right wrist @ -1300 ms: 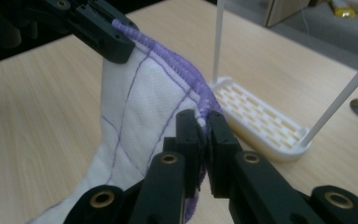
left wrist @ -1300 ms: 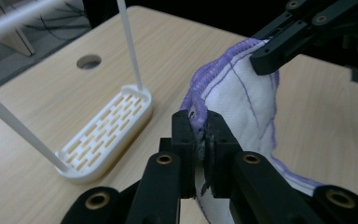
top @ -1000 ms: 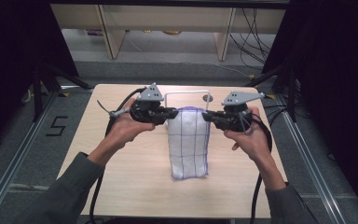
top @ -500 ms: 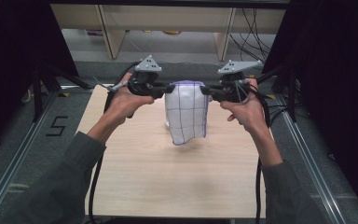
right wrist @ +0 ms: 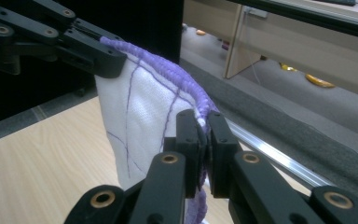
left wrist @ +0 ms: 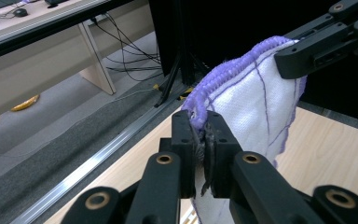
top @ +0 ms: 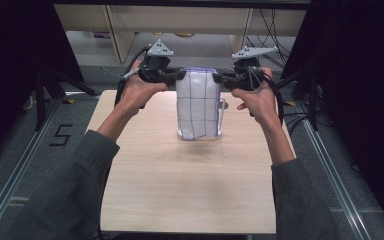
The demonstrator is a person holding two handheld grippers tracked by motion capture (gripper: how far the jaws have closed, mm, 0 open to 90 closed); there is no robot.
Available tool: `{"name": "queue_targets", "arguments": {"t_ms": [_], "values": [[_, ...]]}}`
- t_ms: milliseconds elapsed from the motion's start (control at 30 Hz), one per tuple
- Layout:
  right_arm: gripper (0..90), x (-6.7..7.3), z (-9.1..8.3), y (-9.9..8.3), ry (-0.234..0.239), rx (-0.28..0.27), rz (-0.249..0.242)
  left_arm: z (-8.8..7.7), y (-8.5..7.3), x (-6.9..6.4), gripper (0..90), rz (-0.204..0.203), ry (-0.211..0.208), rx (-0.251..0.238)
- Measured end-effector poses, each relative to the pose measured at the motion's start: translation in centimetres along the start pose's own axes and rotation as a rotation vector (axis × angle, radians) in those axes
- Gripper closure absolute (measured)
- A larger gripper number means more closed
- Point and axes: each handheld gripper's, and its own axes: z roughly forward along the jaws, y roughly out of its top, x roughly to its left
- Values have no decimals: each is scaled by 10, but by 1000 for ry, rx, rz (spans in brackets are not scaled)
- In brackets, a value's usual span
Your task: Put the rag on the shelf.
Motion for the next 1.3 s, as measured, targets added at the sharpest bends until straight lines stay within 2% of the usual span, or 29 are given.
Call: {"name": "queue_targets", "arguments": {"t_ms": [33, 67, 100, 167, 333, 367, 500, 567, 667, 733, 867, 900, 1000, 1067, 1133, 1300], "values": [[859, -2, 2, 1, 2, -7, -11, 2, 1, 1, 839, 1, 4, 3], [859, -3, 3, 2, -15, -8, 0, 3, 2, 2, 839, 9, 7, 9], [859, -6, 3, 3, -25, -6, -11, 5, 3, 3, 839, 11, 10, 13], [859, -7, 6, 5, -29, -4, 14, 8, 5, 5, 838, 4, 11, 7], [859, -16, 9, 12, -48, -5, 15, 16, 10, 11, 837, 5, 17, -2], [859, -16, 10, 13, -53, -5, 33, 17, 12, 12, 837, -10, 23, -11], [859, -22, 13, 19, -61, -15, 33, 21, 17, 18, 836, -17, 29, -17], [858, -25, 15, 22, -60, -22, 39, 22, 20, 22, 835, -34, 31, -32], [858, -29, 18, 26, -65, -35, 48, 27, 24, 28, 833, -48, 46, -42], [858, -30, 23, 28, -86, -21, 52, 34, 25, 31, 832, -50, 68, -51], [856, -36, 34, 29, -118, -20, 54, 50, 19, 39, 832, -93, 67, -81], [856, -38, 37, 28, -130, -19, 47, 53, 18, 40, 833, -98, 67, -82], [854, -45, 47, 24, -149, -17, 70, 63, 11, 45, 831, -119, 71, -71], [853, -49, 55, 22, -159, -11, 94, 69, 8, 48, 830, -117, 80, -60], [853, -51, 62, 20, -166, -11, 110, 75, 4, 51, 829, -121, 74, -76], [852, -56, 77, 17, -182, 38, 97, 88, -8, 59, 830, -124, 95, -60]]}}
